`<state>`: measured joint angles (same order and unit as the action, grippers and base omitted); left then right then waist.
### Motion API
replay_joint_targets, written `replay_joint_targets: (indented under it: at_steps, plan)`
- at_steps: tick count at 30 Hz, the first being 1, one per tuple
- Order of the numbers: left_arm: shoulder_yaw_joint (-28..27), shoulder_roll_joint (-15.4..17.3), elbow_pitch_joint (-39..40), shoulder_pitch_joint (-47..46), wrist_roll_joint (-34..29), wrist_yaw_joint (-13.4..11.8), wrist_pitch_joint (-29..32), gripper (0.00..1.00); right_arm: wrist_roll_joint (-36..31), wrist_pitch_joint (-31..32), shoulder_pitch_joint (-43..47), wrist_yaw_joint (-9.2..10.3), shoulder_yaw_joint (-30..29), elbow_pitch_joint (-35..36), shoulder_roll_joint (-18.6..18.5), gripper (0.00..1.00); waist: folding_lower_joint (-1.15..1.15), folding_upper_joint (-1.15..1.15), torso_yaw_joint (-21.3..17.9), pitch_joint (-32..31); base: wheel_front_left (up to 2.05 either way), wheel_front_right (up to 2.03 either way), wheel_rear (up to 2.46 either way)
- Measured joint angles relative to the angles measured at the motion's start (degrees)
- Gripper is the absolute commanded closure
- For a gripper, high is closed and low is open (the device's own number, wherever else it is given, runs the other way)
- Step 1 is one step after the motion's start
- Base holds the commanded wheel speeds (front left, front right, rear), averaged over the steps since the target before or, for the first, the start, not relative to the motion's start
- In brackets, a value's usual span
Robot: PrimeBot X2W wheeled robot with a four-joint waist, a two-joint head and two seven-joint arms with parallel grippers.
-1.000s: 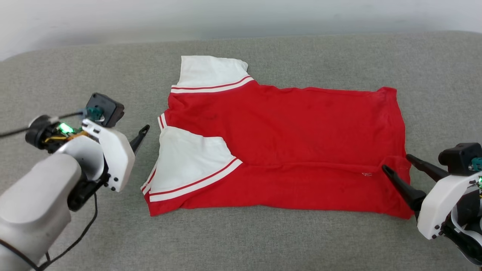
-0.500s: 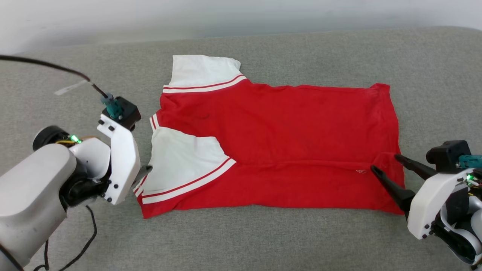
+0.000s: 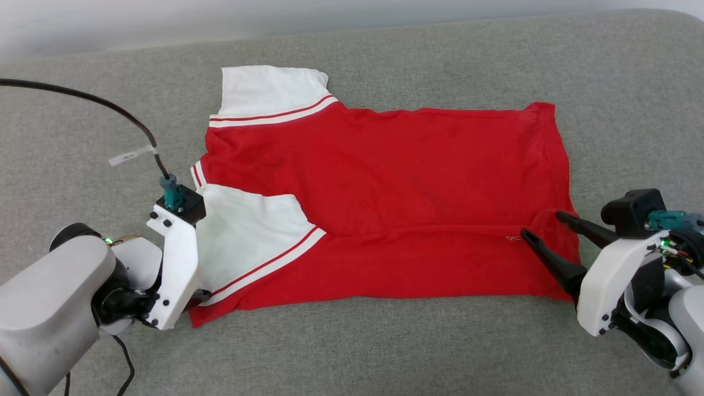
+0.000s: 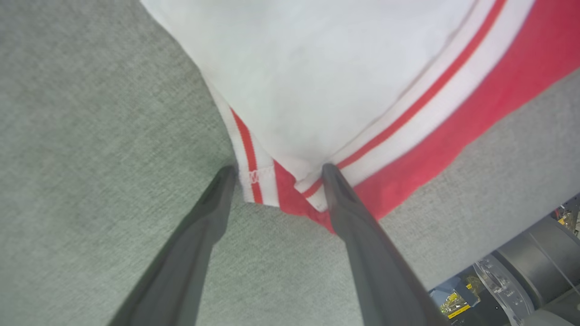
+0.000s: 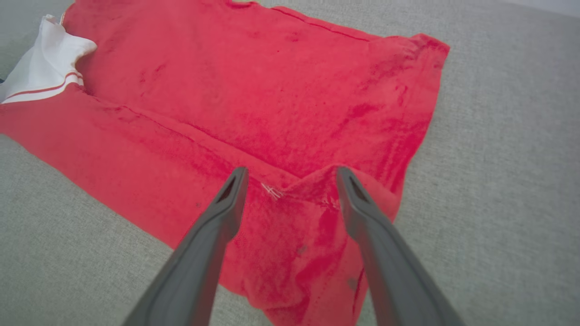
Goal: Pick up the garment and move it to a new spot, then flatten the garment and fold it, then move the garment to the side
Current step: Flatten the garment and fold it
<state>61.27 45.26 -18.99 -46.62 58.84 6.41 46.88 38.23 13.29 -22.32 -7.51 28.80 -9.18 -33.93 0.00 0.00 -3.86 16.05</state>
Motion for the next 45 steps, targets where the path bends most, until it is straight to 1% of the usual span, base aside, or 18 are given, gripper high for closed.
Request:
replay_joint_targets:
  at_steps: [2,3,4,7,11,14,17,19,21,25,28,33,37,40,41,42,45]
  plan:
    - [0.0,-0.2,-0.5,0.1,0.5,0.2,-0.2,0.00,0.0,-0.1,-0.7,0.00,0.5,0.0,0.0,0.00,0.00,0.00,-0.2,0.0,0.00,0.00,0.00]
    - [0.0,-0.3,-0.7,0.1,0.6,0.2,-0.5,0.60,0.0,-0.1,-1.1,0.00,0.6,0.0,-0.2,0.00,0.00,0.00,-0.2,-0.1,0.00,0.00,0.00]
    - [0.1,-0.3,-0.7,0.2,0.5,0.2,-0.9,1.00,0.0,-0.1,-1.7,0.00,0.8,0.0,-0.5,0.00,0.00,0.00,-0.3,-0.2,0.00,0.00,0.00]
    - [1.1,-0.4,-0.3,0.4,-0.3,0.5,-2.3,1.00,-1.0,0.9,-3.8,0.00,1.7,0.7,-2.8,0.00,0.00,0.00,-0.1,-0.8,0.00,0.00,0.00]
    - [1.8,-0.1,1.1,0.3,-1.3,0.7,-4.0,1.00,-1.0,5.7,-7.3,0.00,3.6,2.4,-6.7,0.00,0.00,0.00,0.5,-1.9,0.00,0.00,0.00]
    - [2.8,0.4,2.6,0.2,-2.5,0.8,-4.7,1.00,-0.1,13.2,-10.4,0.00,6.2,3.8,-10.6,0.00,0.00,0.00,1.0,-2.7,0.00,0.00,0.00]
    - [3.2,1.1,4.0,0.1,-2.8,0.9,-5.3,1.00,2.9,22.6,-12.7,0.00,8.9,4.4,-14.1,0.00,0.00,0.00,1.6,-3.2,0.00,0.00,0.00]
    - [3.3,1.3,4.8,-0.3,-3.1,0.9,-5.7,1.00,5.5,28.4,-14.0,0.00,10.3,4.5,-15.7,0.00,0.00,0.00,2.0,-3.3,0.00,0.00,0.00]
    - [3.4,1.4,5.3,-0.6,-3.3,0.9,-6.1,1.00,7.3,32.9,-14.8,0.00,11.3,4.0,-16.4,0.00,0.00,0.00,2.2,-3.2,0.00,0.00,0.00]
    - [3.6,1.2,6.0,-0.9,-3.6,0.9,-6.8,1.00,10.3,38.5,-14.8,0.00,12.7,1.2,-15.4,0.00,0.00,0.00,2.8,-2.6,0.00,0.00,0.00]
    - [3.7,0.9,6.4,-1.5,-4.0,0.9,-6.9,1.00,11.2,39.2,-14.2,0.00,12.7,-2.2,-12.7,0.00,0.00,0.00,3.2,-1.9,0.00,0.00,0.00]
    - [3.7,0.7,6.9,-2.2,-4.5,0.9,-7.4,1.00,11.0,36.8,-11.3,0.03,12.6,-8.4,-7.0,0.00,0.00,0.00,3.8,-0.4,0.00,0.00,0.00]
    - [3.8,0.5,7.0,-2.6,-4.7,0.9,-7.7,1.00,11.2,34.3,-10.7,0.12,12.1,-11.7,-4.8,0.00,-0.01,0.00,4.1,0.7,0.00,0.00,0.00]
    - [3.8,0.6,7.1,-2.6,-4.7,0.9,-8.1,1.00,11.0,32.6,-10.8,0.12,12.9,-12.0,-4.6,0.00,-0.02,0.00,4.1,1.0,0.00,0.00,0.00]
    - [3.8,0.6,7.0,-2.6,-4.7,0.9,-8.2,1.00,10.9,32.1,-10.9,0.13,13.4,-11.9,-4.6,0.77,-0.01,0.00,4.0,1.0,0.00,0.00,0.00]
    - [3.9,0.6,7.0,-2.6,-4.7,0.9,-8.3,1.00,10.9,31.6,-11.1,0.16,13.8,-11.8,-4.7,1.00,-0.02,0.00,3.9,0.9,0.00,0.00,0.00]
    - [3.8,0.7,6.7,-1.8,-4.0,0.9,-9.1,1.00,11.2,28.9,-11.6,0.11,14.7,-11.1,-4.9,1.00,-0.01,0.00,3.6,0.1,0.00,0.00,0.00]
